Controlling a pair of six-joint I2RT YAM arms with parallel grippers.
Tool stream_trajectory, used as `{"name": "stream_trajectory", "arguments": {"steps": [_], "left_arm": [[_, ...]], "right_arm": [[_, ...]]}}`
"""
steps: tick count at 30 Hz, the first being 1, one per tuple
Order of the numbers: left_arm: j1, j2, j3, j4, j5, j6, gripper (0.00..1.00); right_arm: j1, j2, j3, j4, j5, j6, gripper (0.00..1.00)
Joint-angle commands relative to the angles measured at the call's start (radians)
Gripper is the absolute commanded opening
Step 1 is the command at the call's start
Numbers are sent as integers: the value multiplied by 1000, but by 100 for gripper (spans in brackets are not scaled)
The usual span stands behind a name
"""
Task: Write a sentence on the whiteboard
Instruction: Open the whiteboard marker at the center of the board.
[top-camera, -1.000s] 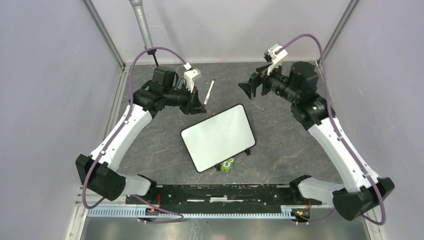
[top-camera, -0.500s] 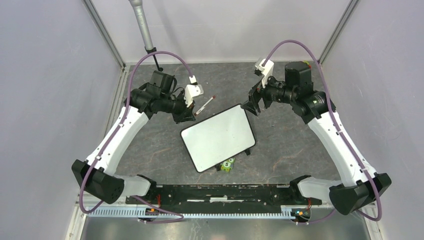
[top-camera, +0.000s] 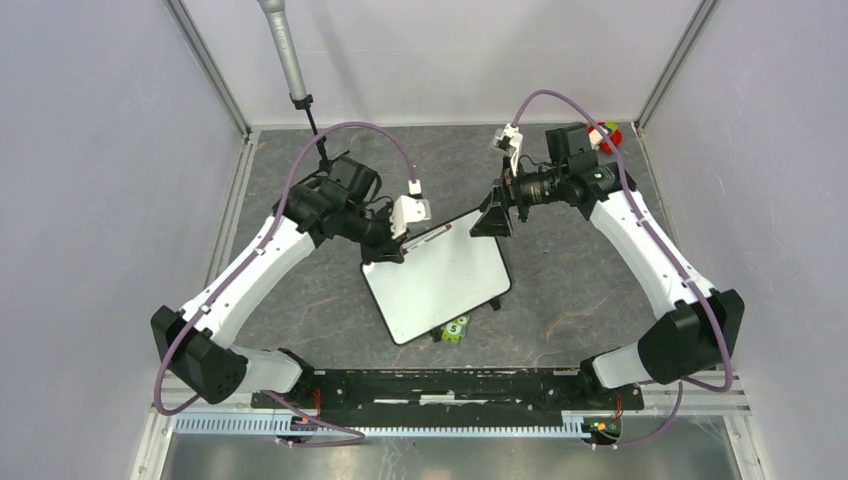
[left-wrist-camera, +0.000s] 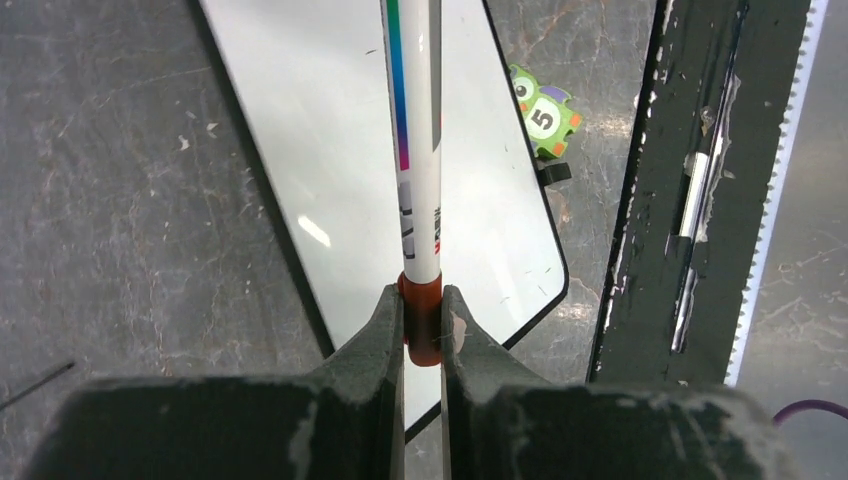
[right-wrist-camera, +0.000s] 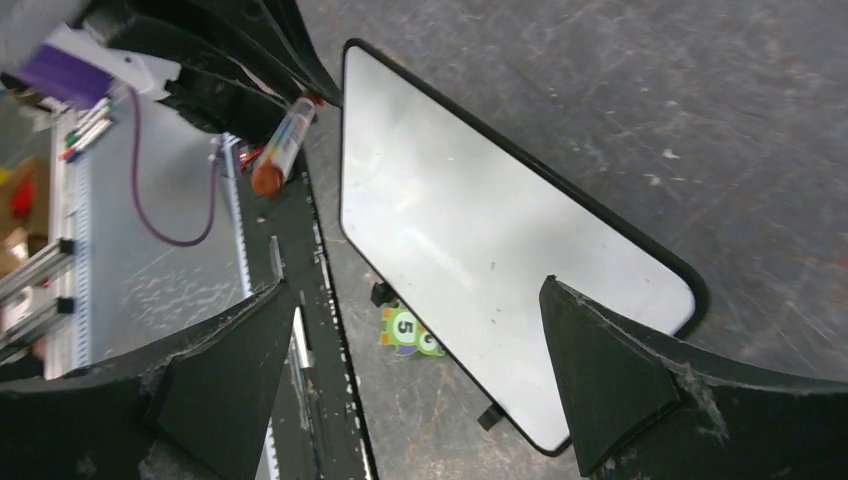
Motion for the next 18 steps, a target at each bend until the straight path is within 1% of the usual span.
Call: {"name": "stream_trajectory", "arguments": {"steps": [1, 7, 8, 11, 13, 14, 16, 18], "left_arm": [[-89, 42, 68, -7, -87, -12, 2], [-137, 124, 134, -29, -160, -15, 2], [-139, 133, 146, -30, -157, -15, 2], [-141, 148, 163, -31, -146, -14, 2], [-140, 150, 162, -29, -150, -10, 2], [-140, 151, 160, -29, -149, -9, 2], [-143, 152, 159, -30, -146, -7, 2], [-153, 160, 160, -30, -152, -7, 2]], "right_arm": [[-1, 22, 0, -1, -194, -61, 98], [19, -61, -121, 192, -146, 99, 98], [28, -66, -128, 190, -128, 107, 98], [31, -81, -160, 200, -29, 220, 98], [31, -115, -192, 218, 27, 226, 98], [30, -140, -216, 253, 28, 226, 98], [29, -169, -262, 321, -21, 233, 98], [28, -167, -274, 361, -60, 265, 98]]}}
